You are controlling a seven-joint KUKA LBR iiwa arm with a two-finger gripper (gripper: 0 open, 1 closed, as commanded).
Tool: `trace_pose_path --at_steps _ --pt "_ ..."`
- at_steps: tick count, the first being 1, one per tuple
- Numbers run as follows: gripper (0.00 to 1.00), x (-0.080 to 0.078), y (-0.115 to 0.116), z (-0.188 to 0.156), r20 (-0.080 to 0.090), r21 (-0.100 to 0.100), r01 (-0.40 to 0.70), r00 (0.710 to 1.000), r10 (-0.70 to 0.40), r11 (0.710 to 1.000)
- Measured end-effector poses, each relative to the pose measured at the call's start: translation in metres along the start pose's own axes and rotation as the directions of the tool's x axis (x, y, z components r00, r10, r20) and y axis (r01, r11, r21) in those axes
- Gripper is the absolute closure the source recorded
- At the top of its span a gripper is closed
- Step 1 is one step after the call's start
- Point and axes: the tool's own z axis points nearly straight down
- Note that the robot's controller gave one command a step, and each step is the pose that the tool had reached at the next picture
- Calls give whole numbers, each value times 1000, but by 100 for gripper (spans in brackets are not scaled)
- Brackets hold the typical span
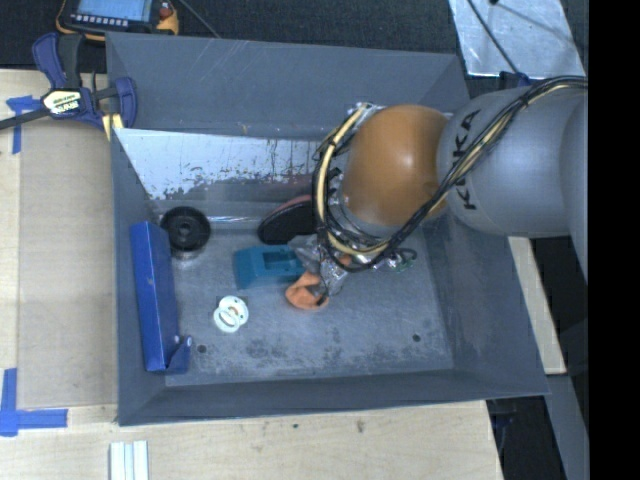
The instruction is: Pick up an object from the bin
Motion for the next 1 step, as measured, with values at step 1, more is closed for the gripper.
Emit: trace_pose_path --at_steps 1 --pt "100 26 -21 -1 1 0 59 998 -59 998"
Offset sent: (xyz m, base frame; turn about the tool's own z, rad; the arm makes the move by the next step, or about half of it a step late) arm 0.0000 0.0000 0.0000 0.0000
